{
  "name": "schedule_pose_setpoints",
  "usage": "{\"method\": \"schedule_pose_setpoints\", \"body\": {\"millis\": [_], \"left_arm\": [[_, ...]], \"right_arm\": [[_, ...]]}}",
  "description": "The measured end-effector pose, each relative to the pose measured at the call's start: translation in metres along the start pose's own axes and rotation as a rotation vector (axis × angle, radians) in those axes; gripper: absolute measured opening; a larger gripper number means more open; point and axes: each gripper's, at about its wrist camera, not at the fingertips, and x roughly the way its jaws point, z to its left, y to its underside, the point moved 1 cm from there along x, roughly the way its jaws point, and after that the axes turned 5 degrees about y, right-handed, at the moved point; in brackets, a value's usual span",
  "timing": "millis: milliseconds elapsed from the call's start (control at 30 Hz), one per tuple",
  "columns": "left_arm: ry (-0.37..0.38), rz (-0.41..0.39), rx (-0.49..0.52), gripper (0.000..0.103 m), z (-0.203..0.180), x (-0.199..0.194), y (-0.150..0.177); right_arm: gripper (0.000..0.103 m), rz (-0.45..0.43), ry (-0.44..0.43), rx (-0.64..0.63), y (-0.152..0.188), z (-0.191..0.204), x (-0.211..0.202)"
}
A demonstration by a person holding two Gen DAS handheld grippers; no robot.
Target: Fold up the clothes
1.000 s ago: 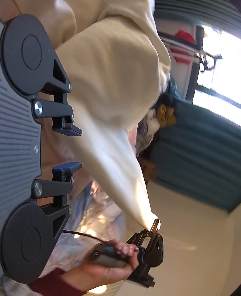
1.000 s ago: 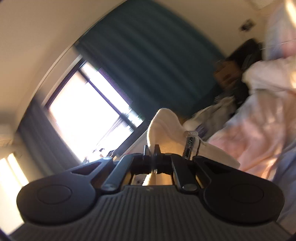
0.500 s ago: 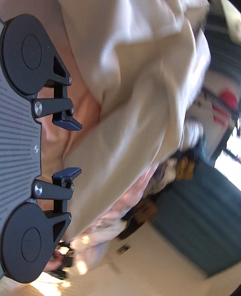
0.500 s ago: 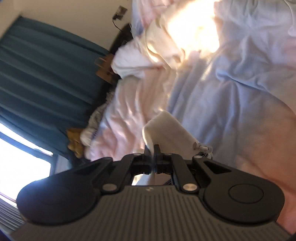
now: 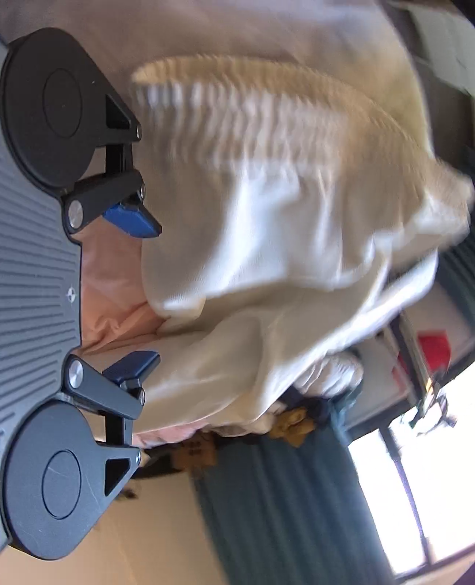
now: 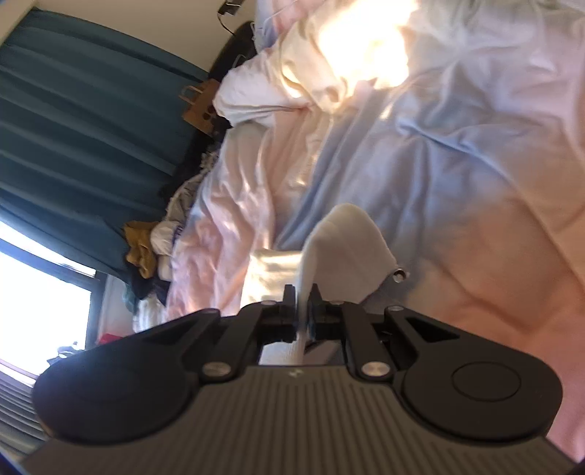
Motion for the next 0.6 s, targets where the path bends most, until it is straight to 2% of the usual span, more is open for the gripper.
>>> {"method": "schedule_pose_setpoints", "body": {"millis": [67, 133, 200, 267, 367, 433, 533, 600], "left_arm": [[0.009, 0.013, -0.061, 0.071, 0.011, 0.002, -0.002], [0.019, 0.025, -0.110, 0.071, 0.020, 0.003, -0.003], [0.015, 0.038, -0.136, 0.074, 0.025, 0.006, -0.003], [-0.023, 0.057, -0.105, 0.076, 0.023, 0.011, -0.001], [-0.082, 0.117, -0.055, 0.076, 0.022, 0.022, 0.003], [-0.104, 0.163, -0.048, 0.078, 0.021, 0.033, 0.003], [-0.130, 0.149, -0.081, 0.078, 0.025, 0.045, -0.001], [-0.111, 0.115, -0.148, 0.078, 0.032, 0.047, -0.006]], "right_arm": [[0.016, -0.003, 0.021, -0.013, 0.004, 0.001, -0.010], [0.030, -0.025, 0.041, -0.033, 0.008, 0.004, -0.016], [0.054, -0.047, 0.061, -0.049, 0.012, 0.006, -0.022], [0.061, -0.071, 0.086, -0.041, 0.015, 0.007, -0.024], [0.062, -0.059, 0.139, 0.001, 0.020, 0.001, -0.026], [0.062, -0.030, 0.133, 0.074, 0.025, -0.007, -0.026], [0.061, 0.051, 0.123, 0.117, 0.035, -0.011, -0.015], [0.062, 0.091, 0.084, 0.139, 0.042, -0.009, -0.006]]}}
